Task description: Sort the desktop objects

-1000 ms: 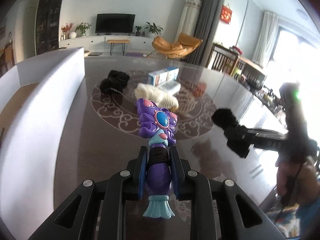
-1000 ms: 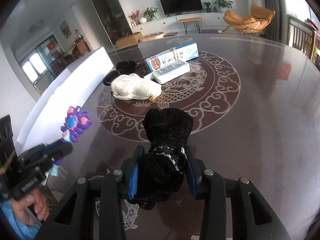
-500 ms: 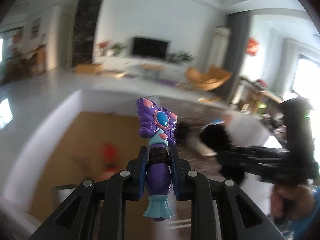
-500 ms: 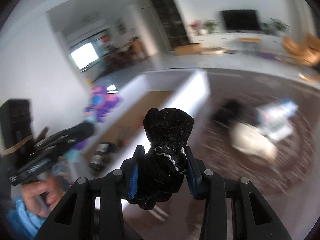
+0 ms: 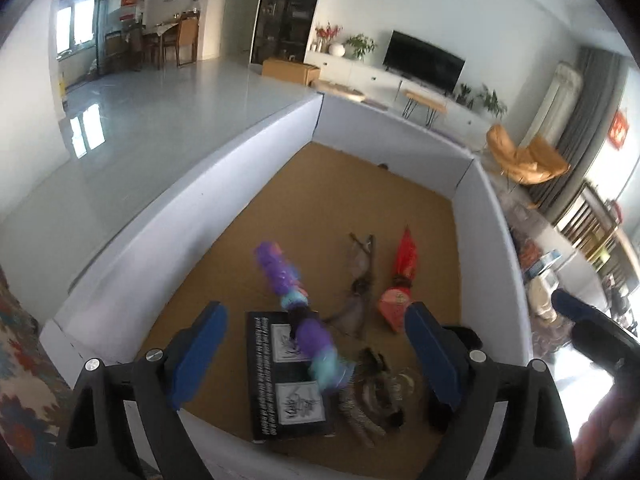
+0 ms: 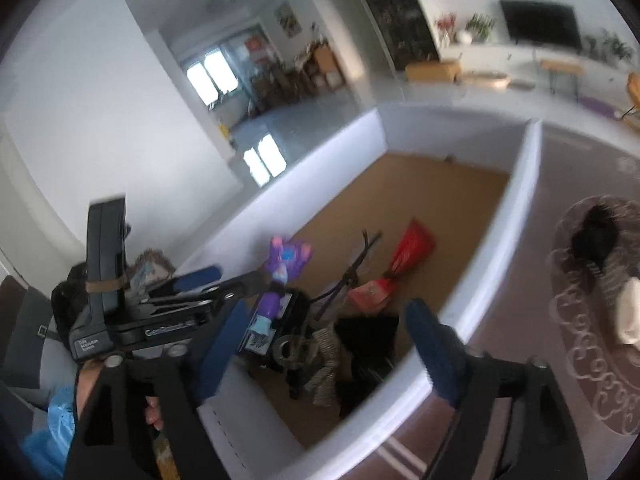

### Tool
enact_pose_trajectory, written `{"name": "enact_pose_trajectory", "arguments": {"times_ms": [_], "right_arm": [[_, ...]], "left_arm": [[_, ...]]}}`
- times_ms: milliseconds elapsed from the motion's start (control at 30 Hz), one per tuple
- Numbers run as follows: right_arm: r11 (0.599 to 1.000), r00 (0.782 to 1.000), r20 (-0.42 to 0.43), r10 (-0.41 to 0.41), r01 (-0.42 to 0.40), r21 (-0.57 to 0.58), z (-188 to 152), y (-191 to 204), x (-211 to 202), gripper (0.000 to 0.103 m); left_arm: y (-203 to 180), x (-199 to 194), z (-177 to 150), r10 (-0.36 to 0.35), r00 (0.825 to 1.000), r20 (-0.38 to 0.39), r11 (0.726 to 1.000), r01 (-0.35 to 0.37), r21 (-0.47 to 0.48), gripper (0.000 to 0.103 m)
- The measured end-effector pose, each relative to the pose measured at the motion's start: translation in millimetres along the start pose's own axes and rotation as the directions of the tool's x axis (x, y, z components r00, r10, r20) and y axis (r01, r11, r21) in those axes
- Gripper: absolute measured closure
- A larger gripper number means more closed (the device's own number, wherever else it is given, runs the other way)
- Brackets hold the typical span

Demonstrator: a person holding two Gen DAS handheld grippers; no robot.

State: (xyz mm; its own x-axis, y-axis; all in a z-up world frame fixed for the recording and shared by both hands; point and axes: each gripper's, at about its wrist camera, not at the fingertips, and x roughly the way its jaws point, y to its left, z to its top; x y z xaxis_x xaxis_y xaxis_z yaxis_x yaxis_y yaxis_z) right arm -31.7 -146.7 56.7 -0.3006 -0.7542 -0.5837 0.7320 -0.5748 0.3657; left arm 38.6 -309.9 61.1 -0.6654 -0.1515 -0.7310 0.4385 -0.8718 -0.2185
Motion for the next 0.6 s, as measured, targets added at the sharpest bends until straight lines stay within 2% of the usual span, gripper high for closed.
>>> {"name": "enact_pose_trajectory", "arguments": {"times_ms": [67, 133, 233, 300, 400, 433, 500, 600], "right_arm": [[0.998, 0.996, 0.066, -0.061, 0.061, -0.005, -9.1, -17.9, -24.8, 0.004], [0.989, 0.985, 0.092, -0.145, 0.145, -0.002, -20.9, -37.7, -42.8, 0.0], [0.951, 0.95, 0.043, -0.31, 0.31, -0.002, -55.6, -91.4, -60.6, 0.0], [0.904, 0.903, -0.045, -0.427, 0.428, 0.016, -82.2, -138.2, -70.0, 0.0], [0.831, 0.831, -0.107, -0.545, 0.553, 0.063, -110.9, -191.2, -97.1, 0.0], [0.809, 0.81, -0.122, -0.573, 0.583, 0.074, -117.7, -206.9, -107.0, 0.0], [0.764, 0.768, -0.154, -0.622, 0.638, 0.096, -128.6, -233.4, -121.9, 0.0], [0.731, 0.742, -0.185, -0.645, 0.669, 0.136, -135.8, -259.6, -132.5, 0.0]], "left_arm": [[-6.3, -8.4, -2.7, -0.03, 0.999, 0.014, 1.0, 0.03, -0.002, 0.013], [-29.0, -18.8, -5.7, -0.076, 0.996, 0.041, 0.997, 0.075, 0.028, 0.013], [-60.0, -33.2, -6.9, -0.148, 0.987, 0.059, 0.983, 0.14, 0.117, 0.013], [-97.0, -49.3, -16.4, -0.209, 0.976, 0.063, 0.959, 0.192, 0.208, 0.013], [-142.1, -59.4, -33.8, -0.288, 0.957, 0.044, 0.918, 0.263, 0.296, 0.008], [-159.8, -59.2, -44.8, -0.32, 0.947, 0.019, 0.899, 0.298, 0.321, 0.003], [-190.0, -50.8, -61.5, -0.365, 0.93, -0.044, 0.867, 0.356, 0.348, 0.0], [-234.4, -13.3, -90.6, -0.354, 0.922, -0.157, 0.84, 0.387, 0.38, 0.0]]}}
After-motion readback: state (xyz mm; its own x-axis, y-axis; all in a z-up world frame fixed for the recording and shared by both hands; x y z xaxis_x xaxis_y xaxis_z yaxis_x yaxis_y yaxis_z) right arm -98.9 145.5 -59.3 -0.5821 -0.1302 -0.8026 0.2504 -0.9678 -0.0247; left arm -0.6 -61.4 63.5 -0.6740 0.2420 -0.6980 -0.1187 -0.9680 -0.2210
